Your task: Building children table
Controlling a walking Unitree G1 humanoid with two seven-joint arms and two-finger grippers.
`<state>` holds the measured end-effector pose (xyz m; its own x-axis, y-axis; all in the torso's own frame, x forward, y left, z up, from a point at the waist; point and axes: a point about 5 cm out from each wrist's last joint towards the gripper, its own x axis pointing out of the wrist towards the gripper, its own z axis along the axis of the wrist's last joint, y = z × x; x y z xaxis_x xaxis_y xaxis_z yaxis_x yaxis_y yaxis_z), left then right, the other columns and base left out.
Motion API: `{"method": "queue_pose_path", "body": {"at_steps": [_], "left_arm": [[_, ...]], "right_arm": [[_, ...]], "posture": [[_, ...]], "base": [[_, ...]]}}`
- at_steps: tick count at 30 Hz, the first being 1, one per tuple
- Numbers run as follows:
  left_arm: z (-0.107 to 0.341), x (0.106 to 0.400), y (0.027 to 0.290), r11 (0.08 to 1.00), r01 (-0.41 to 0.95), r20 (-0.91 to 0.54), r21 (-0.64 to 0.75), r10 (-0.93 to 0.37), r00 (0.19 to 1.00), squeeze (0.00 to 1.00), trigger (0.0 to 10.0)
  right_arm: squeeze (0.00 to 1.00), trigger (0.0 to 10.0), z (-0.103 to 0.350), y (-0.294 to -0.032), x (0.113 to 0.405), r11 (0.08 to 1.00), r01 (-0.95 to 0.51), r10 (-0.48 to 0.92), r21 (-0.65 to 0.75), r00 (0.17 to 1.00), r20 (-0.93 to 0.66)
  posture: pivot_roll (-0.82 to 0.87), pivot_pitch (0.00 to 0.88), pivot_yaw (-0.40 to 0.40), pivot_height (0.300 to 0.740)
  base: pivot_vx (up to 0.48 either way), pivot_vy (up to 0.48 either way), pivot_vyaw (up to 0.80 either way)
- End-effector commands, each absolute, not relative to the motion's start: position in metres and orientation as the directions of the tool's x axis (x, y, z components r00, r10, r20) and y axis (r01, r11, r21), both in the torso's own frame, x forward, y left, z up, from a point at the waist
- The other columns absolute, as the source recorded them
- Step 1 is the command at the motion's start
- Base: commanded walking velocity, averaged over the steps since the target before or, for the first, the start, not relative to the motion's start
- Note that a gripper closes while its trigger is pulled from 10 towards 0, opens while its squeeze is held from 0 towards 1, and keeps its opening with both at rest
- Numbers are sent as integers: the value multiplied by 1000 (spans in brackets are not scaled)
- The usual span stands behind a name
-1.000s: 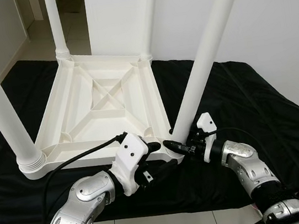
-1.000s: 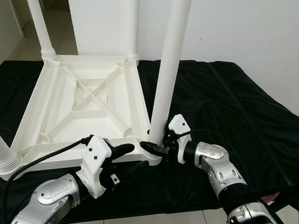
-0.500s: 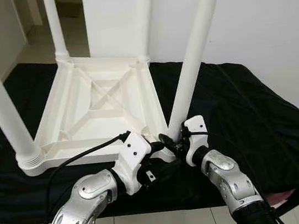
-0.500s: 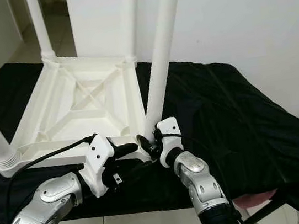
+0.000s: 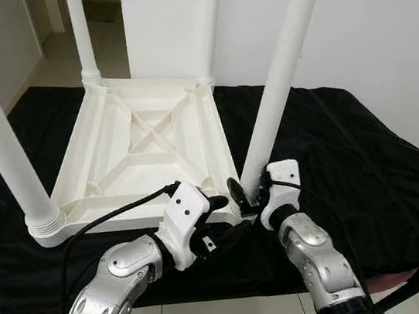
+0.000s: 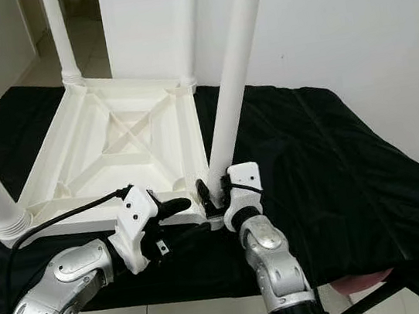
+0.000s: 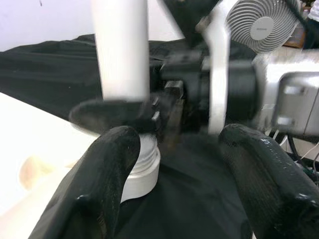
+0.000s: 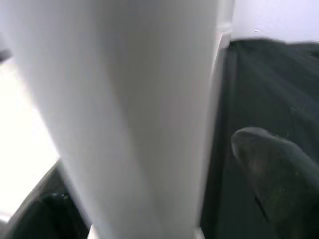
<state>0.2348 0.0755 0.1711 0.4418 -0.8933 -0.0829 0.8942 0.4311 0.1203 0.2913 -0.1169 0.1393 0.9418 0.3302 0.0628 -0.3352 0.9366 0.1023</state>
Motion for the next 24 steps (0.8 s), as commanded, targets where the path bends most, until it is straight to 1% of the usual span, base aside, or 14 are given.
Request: {"method": "queue_pose_path", "body": {"at_steps": [1,2,3,4,5,6,7,10,13,14,16,18,23,24], "left_arm": [[174,233,74,405,906,-82,122,-906,416,0,10000],[174,233,74,405,906,-82,122,-906,416,0,10000],[174,233,74,404,906,-82,123,-906,415,0,10000],[174,233,75,403,907,-83,123,-907,414,0,10000],[174,233,75,403,907,-83,123,-907,414,0,10000],[175,234,76,401,907,-84,125,-907,413,0,10000],[175,234,76,401,907,-84,125,-907,413,0,10000],[176,235,77,397,909,-87,128,-908,409,0,10000],[176,235,76,393,911,-88,128,-910,405,0,10000],[176,234,76,391,911,-89,127,-911,404,0,10000],[176,234,76,391,911,-89,127,-911,404,0,10000],[176,234,76,388,913,-90,129,-912,401,0,10000],[176,235,75,386,913,-90,129,-913,399,0,10000],[176,235,75,385,914,-91,130,-913,398,0,10000]], "right_arm": [[1000,10000,140,-126,290,931,-349,344,110,937,64],[1000,10000,140,-126,290,931,-349,344,110,937,64],[910,10000,138,-132,290,914,-395,392,88,918,50],[639,10000,137,-135,290,903,-423,422,71,906,34],[639,10000,137,-135,290,903,-423,422,71,906,34],[0,10000,135,-142,289,817,-576,576,15,817,9],[0,10000,135,-142,289,817,-576,576,15,817,9],[0,10000,134,-144,290,718,-696,695,-34,718,-23],[0,10000,134,-143,294,667,-744,743,-40,669,-32],[0,10000,133,-142,297,637,-770,768,-47,639,-42],[0,10000,133,-142,297,637,-770,768,-47,639,-42],[0,10000,133,-134,310,589,-805,803,-73,593,-60],[0,10000,133,-129,317,581,-809,807,-85,586,-68],[0,10000,131,-124,322,571,-816,812,-95,578,-79]], "posture": [[44,0,-121,740],[44,0,-121,740],[43,0,-118,740],[41,0,-117,740],[41,0,-117,740],[39,0,-108,740],[39,0,-108,740],[38,0,-105,740],[38,0,-103,740],[40,0,-102,740],[40,0,-102,740],[44,0,-99,740],[48,0,-98,740],[51,0,-99,740]], "base": [[0,0,0],[0,0,0],[0,0,0],[0,0,0],[0,0,0],[0,0,0],[0,0,0],[0,0,0],[0,0,0],[0,0,0],[0,0,0],[0,0,0],[0,0,0],[0,0,0]]}}
